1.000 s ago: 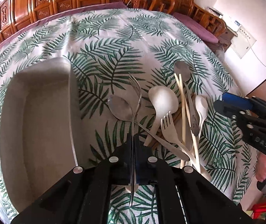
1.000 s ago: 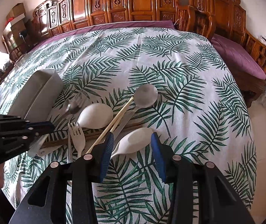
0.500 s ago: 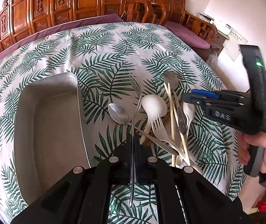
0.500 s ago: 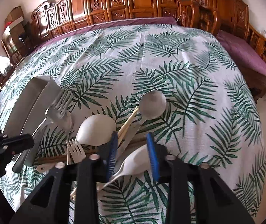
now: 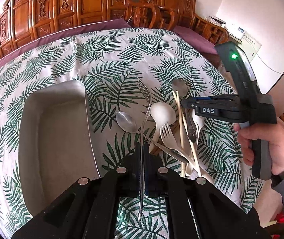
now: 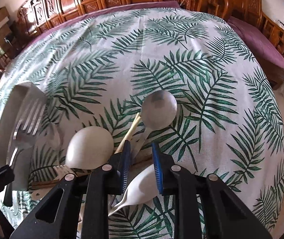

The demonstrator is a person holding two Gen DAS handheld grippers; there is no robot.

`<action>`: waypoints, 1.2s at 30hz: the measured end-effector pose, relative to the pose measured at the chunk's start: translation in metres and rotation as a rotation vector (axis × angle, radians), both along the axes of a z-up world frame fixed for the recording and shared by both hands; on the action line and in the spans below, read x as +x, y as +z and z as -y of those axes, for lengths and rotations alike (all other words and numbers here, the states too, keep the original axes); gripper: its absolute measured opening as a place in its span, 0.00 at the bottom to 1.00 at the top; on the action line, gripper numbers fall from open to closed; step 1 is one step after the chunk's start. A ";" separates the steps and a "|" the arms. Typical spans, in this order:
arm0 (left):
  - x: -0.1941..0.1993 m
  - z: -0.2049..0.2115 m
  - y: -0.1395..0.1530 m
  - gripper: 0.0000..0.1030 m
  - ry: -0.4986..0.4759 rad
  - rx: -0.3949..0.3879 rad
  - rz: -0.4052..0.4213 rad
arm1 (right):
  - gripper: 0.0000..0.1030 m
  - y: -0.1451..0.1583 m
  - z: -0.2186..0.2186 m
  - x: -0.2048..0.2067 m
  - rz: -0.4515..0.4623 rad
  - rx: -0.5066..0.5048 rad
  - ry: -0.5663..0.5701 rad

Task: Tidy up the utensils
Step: 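Grasp the metal spoon with the right tool while the left tool lifts the fork, then lower the fork into the grey tray and open the left tool while the right carries the spoon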

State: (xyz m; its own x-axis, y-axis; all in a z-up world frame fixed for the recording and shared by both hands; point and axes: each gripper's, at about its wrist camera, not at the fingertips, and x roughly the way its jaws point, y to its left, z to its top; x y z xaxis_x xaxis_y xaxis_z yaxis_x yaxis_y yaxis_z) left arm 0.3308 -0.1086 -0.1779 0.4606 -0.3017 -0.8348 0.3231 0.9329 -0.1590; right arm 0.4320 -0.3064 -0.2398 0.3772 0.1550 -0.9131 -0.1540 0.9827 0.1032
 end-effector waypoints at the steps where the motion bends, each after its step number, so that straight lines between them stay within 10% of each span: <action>1: 0.000 -0.001 0.000 0.02 0.000 -0.002 0.001 | 0.24 -0.001 -0.001 0.002 -0.003 -0.008 -0.003; 12: -0.004 -0.004 0.003 0.02 -0.003 -0.003 0.014 | 0.07 -0.006 -0.009 0.001 -0.007 -0.111 0.012; 36: -0.019 -0.016 0.048 0.02 0.032 -0.024 0.089 | 0.07 0.053 0.006 -0.024 0.123 -0.192 0.001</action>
State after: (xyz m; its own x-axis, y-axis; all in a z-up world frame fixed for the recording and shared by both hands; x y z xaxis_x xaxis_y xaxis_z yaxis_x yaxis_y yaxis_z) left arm 0.3122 -0.0921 -0.1296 0.5425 -0.3050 -0.7827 0.3068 0.9393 -0.1534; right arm 0.4084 -0.3123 -0.1869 0.4873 -0.0172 -0.8731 -0.1545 0.9823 -0.1055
